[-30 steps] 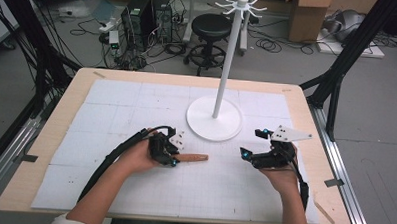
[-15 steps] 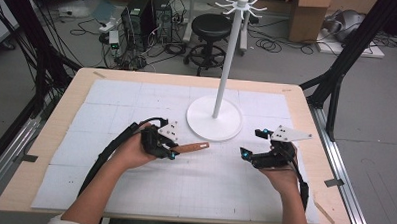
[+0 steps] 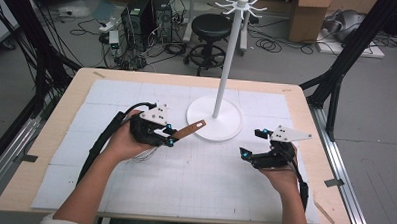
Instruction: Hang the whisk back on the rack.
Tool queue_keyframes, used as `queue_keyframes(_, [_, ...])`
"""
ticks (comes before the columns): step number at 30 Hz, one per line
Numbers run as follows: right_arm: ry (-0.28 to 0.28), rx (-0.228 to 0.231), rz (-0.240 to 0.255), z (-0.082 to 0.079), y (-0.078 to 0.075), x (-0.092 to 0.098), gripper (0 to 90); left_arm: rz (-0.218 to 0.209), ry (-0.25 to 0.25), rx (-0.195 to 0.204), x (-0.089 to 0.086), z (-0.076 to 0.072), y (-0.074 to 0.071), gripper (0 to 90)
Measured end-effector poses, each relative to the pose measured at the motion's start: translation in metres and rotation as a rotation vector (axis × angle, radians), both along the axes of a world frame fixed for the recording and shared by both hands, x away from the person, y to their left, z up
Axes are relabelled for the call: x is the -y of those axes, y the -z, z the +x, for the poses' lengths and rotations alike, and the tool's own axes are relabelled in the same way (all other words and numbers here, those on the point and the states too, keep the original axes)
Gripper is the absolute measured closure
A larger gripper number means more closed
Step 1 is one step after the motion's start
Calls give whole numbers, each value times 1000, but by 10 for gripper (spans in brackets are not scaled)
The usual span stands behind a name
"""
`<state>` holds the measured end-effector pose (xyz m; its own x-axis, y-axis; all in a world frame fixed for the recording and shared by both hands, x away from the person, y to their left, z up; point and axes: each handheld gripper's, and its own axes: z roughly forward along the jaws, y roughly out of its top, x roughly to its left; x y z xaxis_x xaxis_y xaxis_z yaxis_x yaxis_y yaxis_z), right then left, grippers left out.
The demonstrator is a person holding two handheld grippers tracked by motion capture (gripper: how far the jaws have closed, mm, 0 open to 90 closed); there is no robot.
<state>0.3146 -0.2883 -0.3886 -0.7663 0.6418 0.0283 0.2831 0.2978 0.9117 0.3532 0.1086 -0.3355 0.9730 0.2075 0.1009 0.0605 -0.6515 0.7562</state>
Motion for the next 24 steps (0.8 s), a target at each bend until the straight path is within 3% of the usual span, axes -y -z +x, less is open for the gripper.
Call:
queue_keyframes(6, [-2,2,3,-1,0,0,101,-39,-18,10,-7,2,-9,707])
queue_keyframes(16, [-1,-2,3,0,0,0,101,-55,-15,2,-11,3,-12,711])
queue_keyframes(22, [-1,1,0,0,0,0,101,-139,1,-21,-16,3,-17,711])
queue_keyframes(24, [-2,0,1,0,0,0,101,-138,-3,-19,-16,4,-20,711])
